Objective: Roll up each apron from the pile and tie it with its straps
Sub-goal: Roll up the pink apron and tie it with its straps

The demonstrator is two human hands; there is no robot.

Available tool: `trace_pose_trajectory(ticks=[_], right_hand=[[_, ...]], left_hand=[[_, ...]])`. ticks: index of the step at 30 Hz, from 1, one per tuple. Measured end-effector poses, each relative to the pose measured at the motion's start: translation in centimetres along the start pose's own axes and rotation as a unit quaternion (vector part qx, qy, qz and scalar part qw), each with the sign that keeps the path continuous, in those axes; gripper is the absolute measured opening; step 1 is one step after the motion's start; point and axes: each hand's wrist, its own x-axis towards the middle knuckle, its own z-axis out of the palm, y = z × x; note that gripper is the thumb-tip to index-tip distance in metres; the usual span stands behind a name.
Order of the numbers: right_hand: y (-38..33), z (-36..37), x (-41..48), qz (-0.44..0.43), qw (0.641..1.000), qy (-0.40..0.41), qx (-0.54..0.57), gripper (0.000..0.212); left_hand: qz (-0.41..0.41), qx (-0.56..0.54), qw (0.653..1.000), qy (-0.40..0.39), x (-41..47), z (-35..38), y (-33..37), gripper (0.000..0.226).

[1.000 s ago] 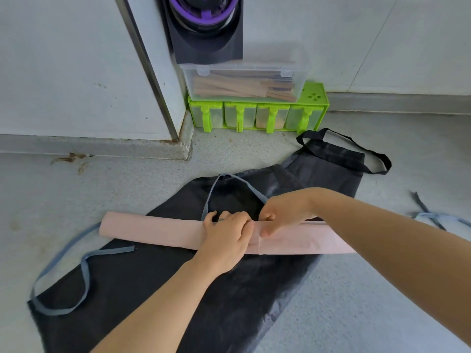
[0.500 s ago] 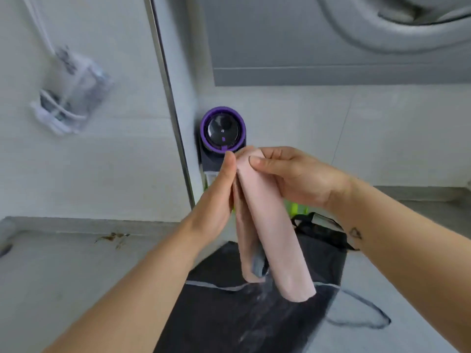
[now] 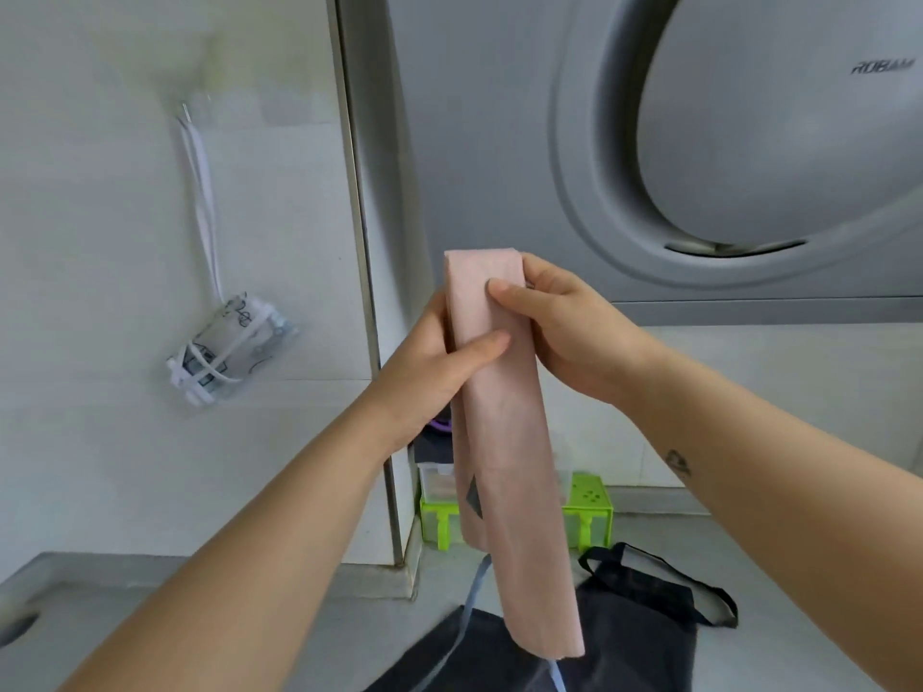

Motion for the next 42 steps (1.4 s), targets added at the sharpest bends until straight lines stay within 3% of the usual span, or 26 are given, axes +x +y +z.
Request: trace_pose_trajectory(ticks=[4,13,21,23,26,29,32,33,34,37,39,42], right_hand=[[-1.0,0.6,0.9,-0.032,0.998,0.046,-0.035,0.022],[-1.5,0.5,1.6,-0.054,0.99,0.13,-0.022,0.017],[-2.5,-0.8,1.1,-0.043,0.996,0.058,-0.052,0.02],[-2.3,-1.1,0.6,-0.05,0.991,0.056,-0.114,0.017],[-1.8,-1.0,-0.1,-0.05,0.952,0.011,-0.303,0.017],[-1.4,-0.6,-0.5,-0.028,0.888,-0.069,-0.454,0.012],[-0.6,-0.8,-1.0,-0.033,0.756,-0.128,-0.641,0.017],[-0.4,-0.9,-1.1,-0.034,0.731,-0.134,-0.669,0.019],[-0.2,-0.9,-1.3,-0.027,0.733,-0.134,-0.666,0.022],[-0.2,-0.5,-1.4,0.007,0.843,-0.09,-0.53,0.024],[-0.3,-0.1,-1.3,0.022,0.895,-0.05,-0.442,0.022],[0.1,0.0,-1.2,-0.001,0.899,-0.006,-0.439,0.019]], left_hand=[[0.077,0.107,0.986,0.101,-0.1,0.5,0.3,0.035],[0.13,0.142,0.977,0.087,0.8,0.8,1.1,0.01],[0.112,0.122,0.978,0.126,2.1,0.2,0.9,0.014],[0.107,0.133,0.974,0.149,2.3,-0.3,0.9,0.014],[0.102,0.152,0.968,0.172,2.7,-1.0,1.2,0.019],[0.125,0.161,0.963,0.175,2.8,-1.1,2.0,0.023],[0.139,0.179,0.956,0.187,2.6,-1.2,2.8,0.02],[0.141,0.181,0.955,0.19,2.5,-1.2,3.0,0.016],[0.144,0.183,0.953,0.193,2.4,-1.2,3.2,0.014],[0.158,0.174,0.949,0.208,2.1,-1.0,3.1,0.018],[0.162,0.163,0.947,0.224,2.0,-1.0,3.0,0.02],[0.16,0.162,0.946,0.23,1.8,-1.0,2.9,0.02]])
